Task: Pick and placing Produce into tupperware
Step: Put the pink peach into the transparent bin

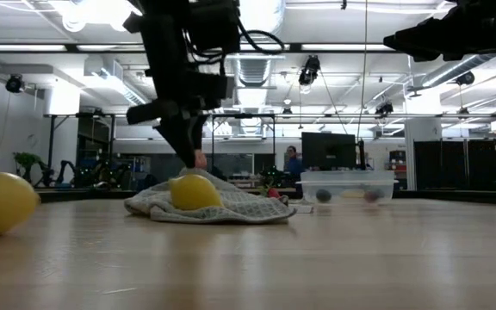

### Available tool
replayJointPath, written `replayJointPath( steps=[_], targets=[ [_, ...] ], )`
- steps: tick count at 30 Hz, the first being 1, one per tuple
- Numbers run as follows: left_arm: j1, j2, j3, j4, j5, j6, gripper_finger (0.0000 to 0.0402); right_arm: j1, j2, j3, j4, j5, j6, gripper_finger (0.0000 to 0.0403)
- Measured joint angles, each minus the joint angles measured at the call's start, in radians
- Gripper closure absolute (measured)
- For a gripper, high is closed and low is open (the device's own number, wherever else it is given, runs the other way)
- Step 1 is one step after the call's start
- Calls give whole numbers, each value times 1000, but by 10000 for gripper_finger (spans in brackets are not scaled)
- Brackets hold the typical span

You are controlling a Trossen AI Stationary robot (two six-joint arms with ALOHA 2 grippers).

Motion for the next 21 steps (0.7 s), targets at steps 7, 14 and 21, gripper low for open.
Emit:
replayJointPath(
  steps=[7, 14, 21],
  targets=[
    [6, 53, 0, 2, -1, 6, 353, 0, 0, 0, -1, -1, 4, 204],
    [6, 54, 0, 2, -2, 2, 339, 0, 0, 0, -1, -1, 5, 204],
    [6, 52, 0, 3, -2, -12, 300, 0, 0, 0, -1, 0, 5, 204]
  ],
)
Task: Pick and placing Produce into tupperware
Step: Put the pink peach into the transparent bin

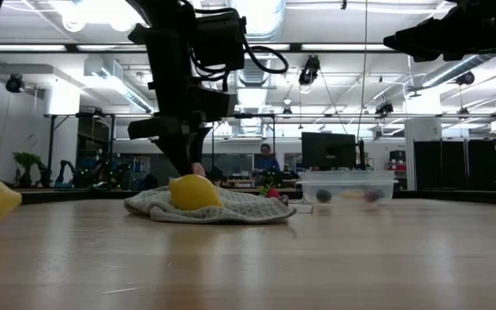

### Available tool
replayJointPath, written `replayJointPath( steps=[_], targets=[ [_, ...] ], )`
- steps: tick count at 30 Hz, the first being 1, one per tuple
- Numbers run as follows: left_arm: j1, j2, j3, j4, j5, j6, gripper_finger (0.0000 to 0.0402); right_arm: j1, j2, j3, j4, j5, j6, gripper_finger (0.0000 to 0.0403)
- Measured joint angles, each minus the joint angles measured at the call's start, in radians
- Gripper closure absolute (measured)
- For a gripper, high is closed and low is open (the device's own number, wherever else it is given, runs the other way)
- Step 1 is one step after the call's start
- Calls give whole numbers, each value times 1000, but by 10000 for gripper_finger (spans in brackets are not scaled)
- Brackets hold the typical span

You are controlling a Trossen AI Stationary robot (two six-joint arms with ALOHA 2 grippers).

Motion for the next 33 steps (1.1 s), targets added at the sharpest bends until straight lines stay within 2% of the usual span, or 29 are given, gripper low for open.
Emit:
replayJointPath(
  steps=[7, 33],
  targets=[
    [0, 0, 5, 0, 0, -1, 278, 0, 0, 0, 0, 0, 0, 204],
    [0, -9, 39, -15, -1, 23, 276, 0, 0, 0, -1, 1, -5, 204]
  ],
)
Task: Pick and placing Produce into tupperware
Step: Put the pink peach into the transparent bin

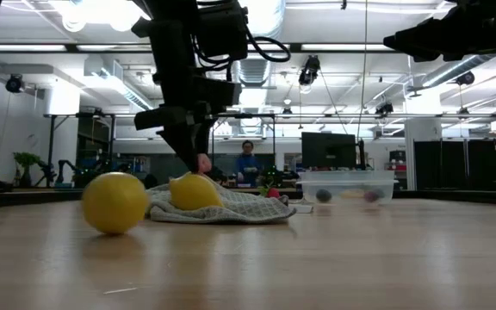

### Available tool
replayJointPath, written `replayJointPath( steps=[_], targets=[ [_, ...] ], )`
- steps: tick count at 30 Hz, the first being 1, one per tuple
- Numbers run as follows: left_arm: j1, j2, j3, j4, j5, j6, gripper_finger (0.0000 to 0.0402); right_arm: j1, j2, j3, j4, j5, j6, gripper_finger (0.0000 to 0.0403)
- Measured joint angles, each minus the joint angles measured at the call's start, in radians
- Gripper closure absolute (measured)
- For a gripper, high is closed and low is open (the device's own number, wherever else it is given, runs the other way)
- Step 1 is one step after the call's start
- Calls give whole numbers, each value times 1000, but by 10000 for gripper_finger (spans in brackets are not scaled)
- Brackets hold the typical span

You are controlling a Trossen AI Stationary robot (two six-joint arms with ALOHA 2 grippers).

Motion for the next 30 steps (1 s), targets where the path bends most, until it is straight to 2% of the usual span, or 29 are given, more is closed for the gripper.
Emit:
replayJointPath(
  steps=[30],
  targets=[
    [0, 0, -1, -5, 56, -3, 276, 0, 0, 0, -2, 0, 5, 204]
  ],
)
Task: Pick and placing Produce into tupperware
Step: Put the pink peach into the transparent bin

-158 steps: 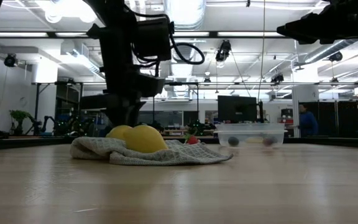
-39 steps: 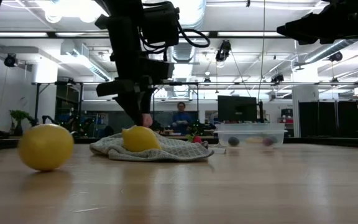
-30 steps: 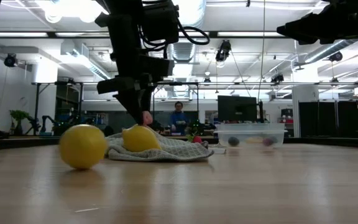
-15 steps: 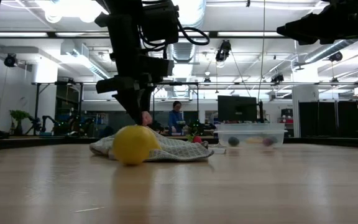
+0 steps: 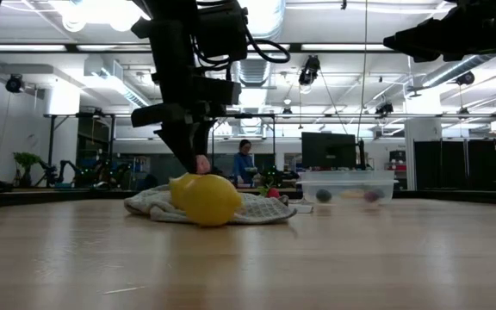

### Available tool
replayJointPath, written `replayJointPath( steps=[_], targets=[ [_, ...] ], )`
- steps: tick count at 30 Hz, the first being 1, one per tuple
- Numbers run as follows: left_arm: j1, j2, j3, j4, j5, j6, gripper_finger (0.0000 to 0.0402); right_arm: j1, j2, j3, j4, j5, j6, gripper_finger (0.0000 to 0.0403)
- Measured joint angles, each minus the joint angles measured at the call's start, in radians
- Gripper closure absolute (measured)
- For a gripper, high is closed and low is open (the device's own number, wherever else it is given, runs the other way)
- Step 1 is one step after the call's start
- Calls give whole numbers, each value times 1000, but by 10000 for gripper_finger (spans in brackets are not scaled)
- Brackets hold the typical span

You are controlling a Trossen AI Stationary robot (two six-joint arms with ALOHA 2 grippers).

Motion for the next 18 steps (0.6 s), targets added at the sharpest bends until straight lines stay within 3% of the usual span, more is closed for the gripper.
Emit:
replayJointPath(
  steps=[7, 18],
  targets=[
    [0, 0, -3, 0, 1, 1, 269, 0, 0, 0, 0, 0, 0, 204],
    [0, 0, -11, 2, -2, 1, 176, 0, 0, 0, 0, 0, 0, 204]
  ],
)
